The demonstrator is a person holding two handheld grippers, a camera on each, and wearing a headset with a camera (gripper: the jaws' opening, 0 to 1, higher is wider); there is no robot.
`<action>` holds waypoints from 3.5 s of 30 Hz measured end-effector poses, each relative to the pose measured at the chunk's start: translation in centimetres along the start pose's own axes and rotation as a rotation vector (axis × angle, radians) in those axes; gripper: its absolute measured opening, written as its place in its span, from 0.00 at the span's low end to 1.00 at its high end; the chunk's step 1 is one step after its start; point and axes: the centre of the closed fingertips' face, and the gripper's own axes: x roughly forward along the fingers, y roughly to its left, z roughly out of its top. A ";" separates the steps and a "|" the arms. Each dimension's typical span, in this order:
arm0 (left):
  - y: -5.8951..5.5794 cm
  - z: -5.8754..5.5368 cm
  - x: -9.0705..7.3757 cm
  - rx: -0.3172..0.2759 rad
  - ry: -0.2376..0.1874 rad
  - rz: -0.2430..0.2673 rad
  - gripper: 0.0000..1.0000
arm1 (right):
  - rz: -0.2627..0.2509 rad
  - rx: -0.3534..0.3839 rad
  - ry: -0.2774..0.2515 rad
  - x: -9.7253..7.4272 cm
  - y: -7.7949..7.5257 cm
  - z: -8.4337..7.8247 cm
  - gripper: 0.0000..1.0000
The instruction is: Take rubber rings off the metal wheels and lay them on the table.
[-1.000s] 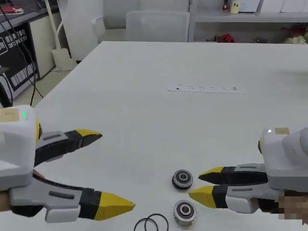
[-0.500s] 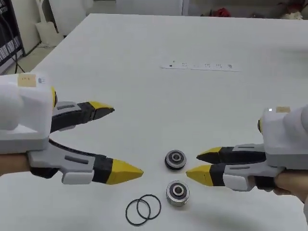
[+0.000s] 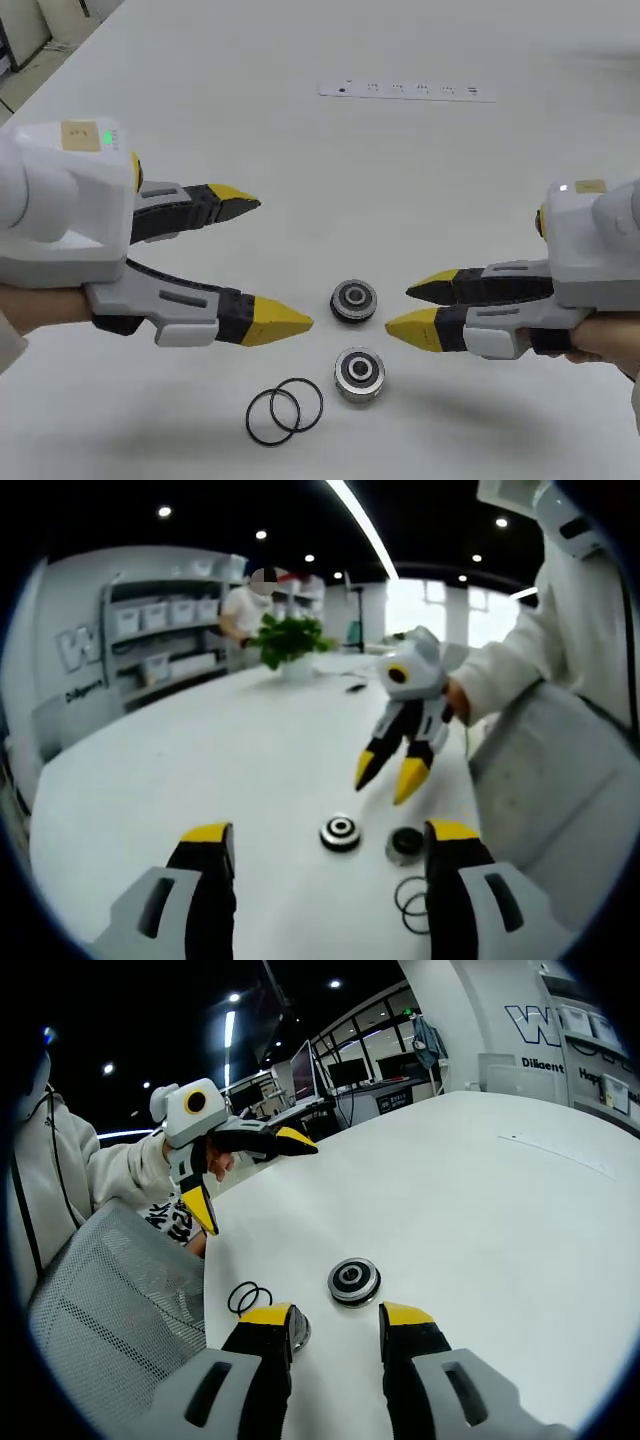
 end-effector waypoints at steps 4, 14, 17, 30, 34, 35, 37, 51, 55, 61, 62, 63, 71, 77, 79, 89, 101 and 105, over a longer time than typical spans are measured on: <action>0.1 -0.2 1.0 0.015 0.004 -0.017 0.74 | 0.002 -0.003 0.001 0.2 -0.4 -0.1 0.31; 0.0 -0.7 3.5 0.026 -0.015 -0.052 0.60 | 0.014 -0.060 0.006 1.4 -1.0 -0.2 0.28; -0.1 -0.7 4.1 0.039 -0.023 -0.055 0.55 | 0.024 -0.077 0.004 1.8 -0.9 -0.3 0.28; -0.8 -1.8 6.4 0.048 -0.019 -0.075 0.31 | 0.024 -0.156 0.013 3.3 -1.2 -0.9 0.28; -1.1 -2.6 7.0 0.045 0.001 -0.076 0.28 | 0.018 -0.158 0.003 3.6 -1.4 -0.8 0.28; -1.1 -2.8 7.1 0.043 0.004 -0.074 0.27 | 0.018 -0.162 0.001 3.6 -1.4 -0.8 0.28; -1.1 -3.1 7.2 0.038 0.008 -0.069 0.26 | 0.016 -0.171 -0.004 3.7 -1.4 -0.8 0.28; -1.6 -3.9 8.3 0.025 0.029 -0.076 0.19 | -0.001 -0.240 -0.015 4.0 -1.6 -0.8 0.24; -1.0 -3.9 8.2 0.003 0.030 -0.055 0.21 | 0.001 -0.242 -0.018 4.0 -1.5 -0.9 0.23; -1.0 -4.0 8.1 0.010 0.027 -0.049 0.17 | -0.001 -0.247 -0.016 4.0 -1.5 -0.9 0.22; -1.3 -4.0 8.1 0.012 0.026 -0.064 0.15 | -0.001 -0.248 -0.016 4.0 -1.5 -0.9 0.22; -1.1 -4.0 8.1 0.015 0.022 -0.040 0.15 | 0.000 -0.248 -0.013 3.9 -1.5 -0.9 0.22; -1.3 -4.2 7.9 0.014 0.028 -0.045 0.14 | 0.003 -0.250 -0.001 3.7 -1.6 -1.1 0.18; -1.3 -4.3 8.0 0.008 0.024 -0.040 0.14 | 0.003 -0.217 0.010 3.7 -1.7 -1.1 0.17; -1.3 -4.3 8.0 0.005 0.022 -0.039 0.14 | 0.002 -0.212 0.016 3.6 -1.7 -1.2 0.16; -1.3 -4.3 8.1 0.009 0.019 -0.034 0.14 | -0.013 -0.204 0.039 3.4 -1.7 -1.4 0.05; -1.4 -4.4 8.1 0.022 0.021 -0.036 0.14 | -0.049 -0.133 0.049 2.9 -2.1 -1.4 0.00; -1.4 -4.3 8.1 0.024 0.022 -0.036 0.14 | -0.053 -0.127 0.055 2.8 -2.2 -1.4 0.00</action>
